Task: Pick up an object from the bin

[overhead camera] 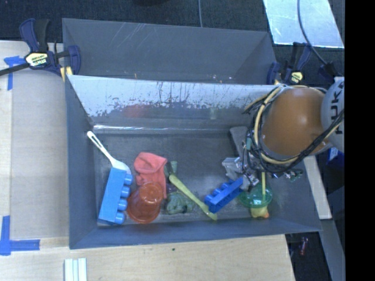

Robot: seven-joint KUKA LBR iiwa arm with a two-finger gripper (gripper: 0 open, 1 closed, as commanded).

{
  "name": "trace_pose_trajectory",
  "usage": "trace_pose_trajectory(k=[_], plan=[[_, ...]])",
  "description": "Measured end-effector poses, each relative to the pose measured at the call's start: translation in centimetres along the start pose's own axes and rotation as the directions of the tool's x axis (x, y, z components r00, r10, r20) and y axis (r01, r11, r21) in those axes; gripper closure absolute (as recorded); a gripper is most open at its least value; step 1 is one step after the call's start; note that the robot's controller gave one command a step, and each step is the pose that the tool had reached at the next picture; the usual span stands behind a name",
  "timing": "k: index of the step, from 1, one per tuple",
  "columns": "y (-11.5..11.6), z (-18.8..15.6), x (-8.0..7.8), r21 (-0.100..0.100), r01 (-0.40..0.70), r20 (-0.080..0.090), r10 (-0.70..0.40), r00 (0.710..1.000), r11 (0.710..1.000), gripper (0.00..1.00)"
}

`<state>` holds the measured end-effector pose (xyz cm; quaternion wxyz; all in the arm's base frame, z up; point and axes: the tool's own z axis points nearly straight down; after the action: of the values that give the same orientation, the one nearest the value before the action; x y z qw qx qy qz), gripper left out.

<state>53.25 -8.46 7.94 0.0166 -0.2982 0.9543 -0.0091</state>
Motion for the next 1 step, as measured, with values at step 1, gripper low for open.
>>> trace_pose_trajectory(k=[1], plan=[[-2.38,0.73,-2.08,-0.005,-0.135,-0.003,0.135,0.991,0.991,1.00]])
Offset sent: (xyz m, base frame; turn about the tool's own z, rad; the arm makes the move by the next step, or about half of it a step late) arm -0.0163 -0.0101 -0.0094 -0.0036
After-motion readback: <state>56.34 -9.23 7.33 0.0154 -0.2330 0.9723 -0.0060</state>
